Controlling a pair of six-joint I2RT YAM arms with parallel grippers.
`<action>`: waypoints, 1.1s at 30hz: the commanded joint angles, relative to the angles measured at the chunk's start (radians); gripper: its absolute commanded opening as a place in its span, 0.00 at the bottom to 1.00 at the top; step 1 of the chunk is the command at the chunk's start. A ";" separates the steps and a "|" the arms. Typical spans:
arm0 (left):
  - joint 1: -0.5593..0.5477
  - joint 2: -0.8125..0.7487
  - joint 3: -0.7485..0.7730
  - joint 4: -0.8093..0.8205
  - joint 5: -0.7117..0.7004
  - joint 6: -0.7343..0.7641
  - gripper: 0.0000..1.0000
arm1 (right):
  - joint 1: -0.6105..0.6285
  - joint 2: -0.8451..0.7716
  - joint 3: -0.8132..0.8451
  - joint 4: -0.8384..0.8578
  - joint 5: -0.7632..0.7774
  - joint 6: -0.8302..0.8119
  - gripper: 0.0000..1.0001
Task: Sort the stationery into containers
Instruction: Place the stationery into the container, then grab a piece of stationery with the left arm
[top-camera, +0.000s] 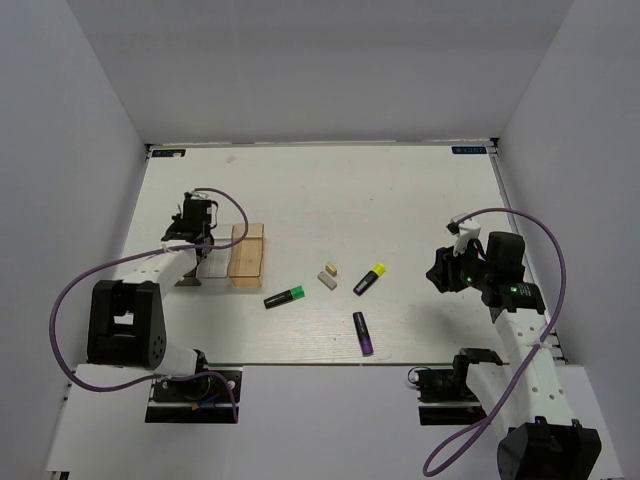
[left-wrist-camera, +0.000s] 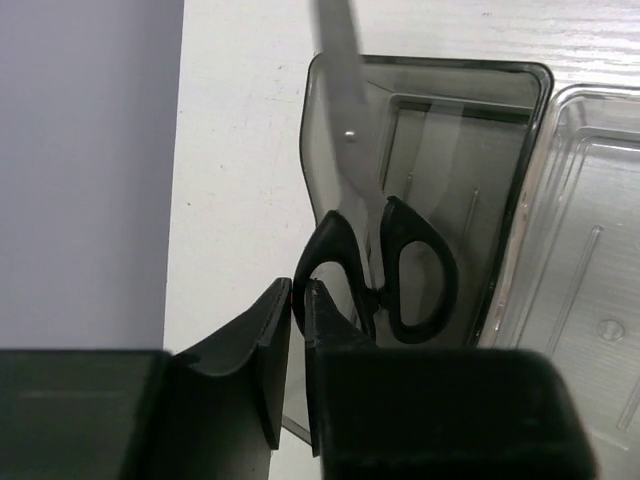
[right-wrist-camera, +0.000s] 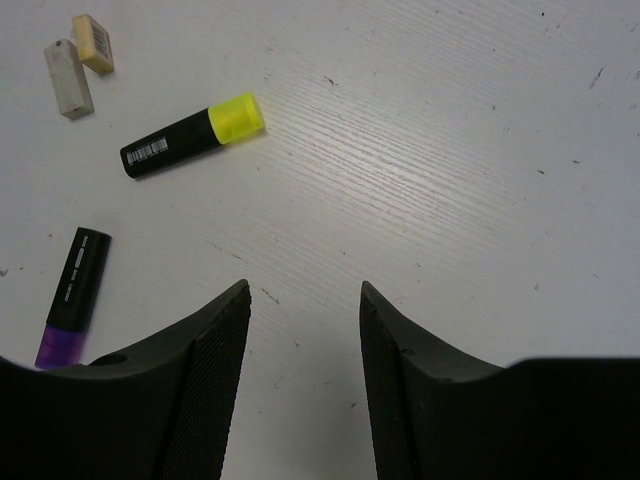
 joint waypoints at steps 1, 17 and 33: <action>-0.008 -0.005 0.029 -0.014 -0.015 -0.012 0.24 | -0.004 -0.005 0.010 -0.003 -0.011 -0.013 0.51; -0.141 -0.151 0.140 -0.115 0.139 -0.097 0.00 | -0.004 0.007 0.013 -0.004 -0.027 -0.011 0.18; -0.636 0.090 0.209 -0.443 0.861 0.031 0.71 | 0.002 0.074 0.035 -0.090 -0.196 -0.140 0.17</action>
